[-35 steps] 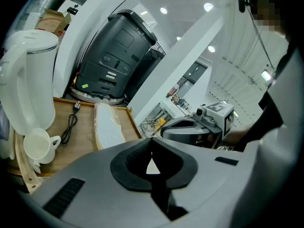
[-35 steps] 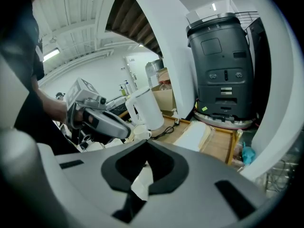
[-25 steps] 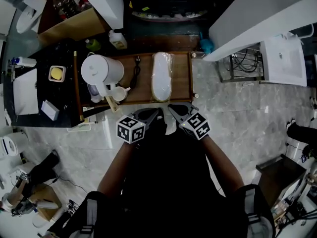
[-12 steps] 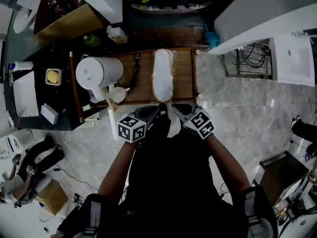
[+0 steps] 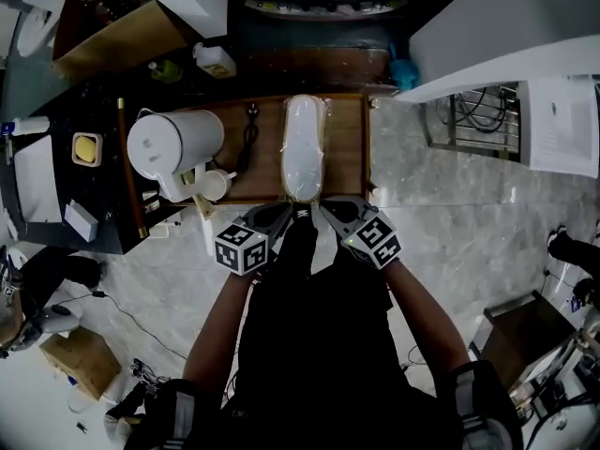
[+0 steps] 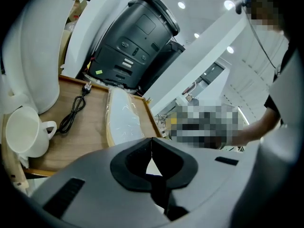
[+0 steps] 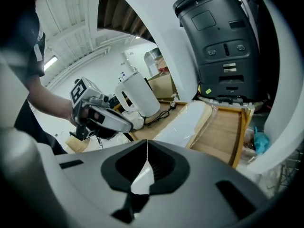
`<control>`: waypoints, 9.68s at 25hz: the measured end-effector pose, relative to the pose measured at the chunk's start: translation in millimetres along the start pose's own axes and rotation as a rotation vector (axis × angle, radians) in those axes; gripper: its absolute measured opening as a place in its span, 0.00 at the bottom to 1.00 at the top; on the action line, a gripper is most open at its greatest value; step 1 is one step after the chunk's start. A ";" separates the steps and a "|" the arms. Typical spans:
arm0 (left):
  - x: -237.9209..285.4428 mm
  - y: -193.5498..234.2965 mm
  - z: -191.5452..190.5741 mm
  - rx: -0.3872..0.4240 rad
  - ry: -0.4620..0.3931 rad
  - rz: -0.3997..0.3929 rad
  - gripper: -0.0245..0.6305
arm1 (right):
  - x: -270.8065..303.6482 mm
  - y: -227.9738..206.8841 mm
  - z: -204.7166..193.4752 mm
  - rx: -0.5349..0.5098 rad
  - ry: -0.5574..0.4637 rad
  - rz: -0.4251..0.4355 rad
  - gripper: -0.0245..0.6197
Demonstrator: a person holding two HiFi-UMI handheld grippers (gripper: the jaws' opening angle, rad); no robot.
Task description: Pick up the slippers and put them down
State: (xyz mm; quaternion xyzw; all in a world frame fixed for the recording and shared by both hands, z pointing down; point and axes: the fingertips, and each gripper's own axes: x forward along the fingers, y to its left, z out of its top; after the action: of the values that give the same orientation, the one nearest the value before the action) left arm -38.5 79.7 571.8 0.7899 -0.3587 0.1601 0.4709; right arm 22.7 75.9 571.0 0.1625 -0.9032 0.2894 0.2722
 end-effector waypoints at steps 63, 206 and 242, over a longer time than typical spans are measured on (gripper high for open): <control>73.7 87.0 -25.3 -0.162 0.136 -0.027 0.44 | 79.5 -72.8 -36.6 0.290 0.037 -0.014 0.50; -82.8 -66.5 24.5 0.182 -0.078 -0.068 0.38 | -52.3 78.4 70.1 0.002 -0.198 -0.139 0.43; -48.9 -37.8 -1.9 0.079 0.022 -0.071 0.38 | -25.1 51.4 30.7 0.089 -0.089 -0.105 0.43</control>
State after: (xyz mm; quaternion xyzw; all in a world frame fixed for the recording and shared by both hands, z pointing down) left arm -45.0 112.9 520.1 0.8182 -0.3189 0.1661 0.4487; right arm 7.3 100.6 513.0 0.2342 -0.8909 0.3071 0.2390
